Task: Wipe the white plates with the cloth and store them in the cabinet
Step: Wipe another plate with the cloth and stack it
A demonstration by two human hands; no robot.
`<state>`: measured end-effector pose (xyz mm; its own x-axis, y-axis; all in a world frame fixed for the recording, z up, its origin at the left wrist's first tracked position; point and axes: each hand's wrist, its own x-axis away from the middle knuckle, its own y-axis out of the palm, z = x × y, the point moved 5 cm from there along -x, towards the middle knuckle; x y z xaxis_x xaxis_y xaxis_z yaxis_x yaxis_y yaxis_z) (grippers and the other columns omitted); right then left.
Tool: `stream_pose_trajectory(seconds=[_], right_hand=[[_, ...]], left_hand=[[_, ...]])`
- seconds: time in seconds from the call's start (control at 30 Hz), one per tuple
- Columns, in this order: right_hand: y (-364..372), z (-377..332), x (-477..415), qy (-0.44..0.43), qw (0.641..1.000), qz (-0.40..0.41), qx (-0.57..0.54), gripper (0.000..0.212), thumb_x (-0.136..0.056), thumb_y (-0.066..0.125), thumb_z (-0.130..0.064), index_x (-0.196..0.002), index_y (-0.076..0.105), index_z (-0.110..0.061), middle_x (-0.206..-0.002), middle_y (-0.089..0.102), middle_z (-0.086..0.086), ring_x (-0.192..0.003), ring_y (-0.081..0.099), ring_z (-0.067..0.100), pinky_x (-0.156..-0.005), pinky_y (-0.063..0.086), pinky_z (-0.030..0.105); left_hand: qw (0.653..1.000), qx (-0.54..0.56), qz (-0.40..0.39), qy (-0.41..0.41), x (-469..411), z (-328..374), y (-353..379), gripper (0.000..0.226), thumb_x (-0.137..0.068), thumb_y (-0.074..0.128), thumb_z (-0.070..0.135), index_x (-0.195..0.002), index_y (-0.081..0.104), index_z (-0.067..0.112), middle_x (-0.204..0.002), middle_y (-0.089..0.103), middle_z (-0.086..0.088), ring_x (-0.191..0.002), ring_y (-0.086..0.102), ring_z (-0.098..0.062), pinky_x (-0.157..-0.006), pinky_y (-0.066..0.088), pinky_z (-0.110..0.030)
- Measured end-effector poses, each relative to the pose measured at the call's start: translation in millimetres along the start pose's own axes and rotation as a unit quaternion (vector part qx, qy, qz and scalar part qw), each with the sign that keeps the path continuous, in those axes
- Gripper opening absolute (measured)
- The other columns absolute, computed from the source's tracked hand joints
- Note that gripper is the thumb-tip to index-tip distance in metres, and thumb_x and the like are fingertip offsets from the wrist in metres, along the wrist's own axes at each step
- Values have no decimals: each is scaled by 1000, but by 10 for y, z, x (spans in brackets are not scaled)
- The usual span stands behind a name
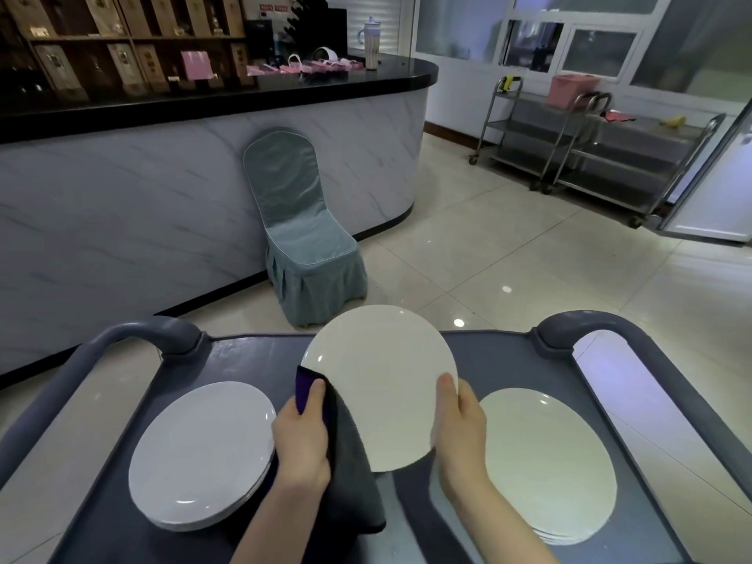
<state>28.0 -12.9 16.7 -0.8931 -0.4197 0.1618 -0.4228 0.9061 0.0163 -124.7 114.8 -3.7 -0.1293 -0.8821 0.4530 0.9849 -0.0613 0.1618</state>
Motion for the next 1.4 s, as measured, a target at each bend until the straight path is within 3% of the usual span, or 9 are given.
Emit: stream_pose_trajectory(seconds=[0.07,0.13,0.3,0.47,0.57,0.77,0.97,1.2,1.4], right_hand=[[-110,-37,-43,-85,986,-83,115,6,-98,58,-35,-101,63,-33,-91,65,-20,-86,62,12,-73,47,15],[-234,-104,-35,-211,937,-141,239,44,-93,63,-42,-136,53,-35,-138,54,-20,-122,52,-4,-97,38,7],[-119,-126,163,-572,594,-268,498,54,-98,50,-55,-142,53,-24,-157,39,-3,-147,32,20,-119,26,45],[19,-138,184,-641,533,-254,490,40,-96,49,-17,-134,61,-19,-143,56,3,-133,52,28,-109,43,42],[13,-272,194,-624,569,-243,477,37,-96,49,-20,-129,66,-22,-137,62,-2,-125,60,22,-96,53,35],[88,-444,234,-418,779,-304,354,38,-102,45,-44,-139,51,-43,-142,50,-30,-131,47,-6,-104,45,20],[195,-627,301,-234,924,-250,170,27,-102,53,-24,-91,70,-41,-79,65,-21,-73,50,-6,-71,45,16],[208,-664,162,-92,976,-195,-21,29,-99,53,-29,-88,71,-9,-87,70,18,-80,62,15,-78,51,32],[180,-559,208,-52,977,-204,-30,31,-101,50,-26,-87,76,-17,-89,76,5,-85,68,11,-77,54,21]], left_hand=[[1000,-17,-5,6,-109,100,-85,25,-94,65,26,-82,66,4,-84,67,-11,-79,60,-25,-77,51,-37],[999,-39,-11,14,-192,218,-139,25,-93,65,27,-84,67,3,-85,69,-12,-80,61,-26,-78,51,-38],[993,-90,-72,11,-280,434,-56,21,-95,63,25,-85,70,7,-83,74,-10,-75,66,-24,-68,52,-32],[982,-141,-127,19,-262,522,66,22,-97,59,23,-90,72,6,-80,76,-8,-74,68,-23,-65,52,-30],[985,-90,-145,-27,-293,491,89,24,-96,58,19,-97,72,0,-83,75,-14,-76,69,-27,-69,52,-33],[977,20,-205,-53,-131,420,304,20,-90,65,37,-84,67,18,-74,65,0,-55,65,-10,-55,53,-23],[914,-201,-262,237,284,520,670,50,-106,28,35,-155,17,34,-160,22,15,-145,25,-4,-120,26,-41],[777,-317,-316,443,575,369,730,64,-98,35,40,-155,7,32,-162,-3,22,-150,-5,-3,-122,4,-27],[807,-295,-318,401,341,369,771,62,-99,30,41,-156,7,30,-162,-1,25,-149,-4,0,-124,8,-38]])
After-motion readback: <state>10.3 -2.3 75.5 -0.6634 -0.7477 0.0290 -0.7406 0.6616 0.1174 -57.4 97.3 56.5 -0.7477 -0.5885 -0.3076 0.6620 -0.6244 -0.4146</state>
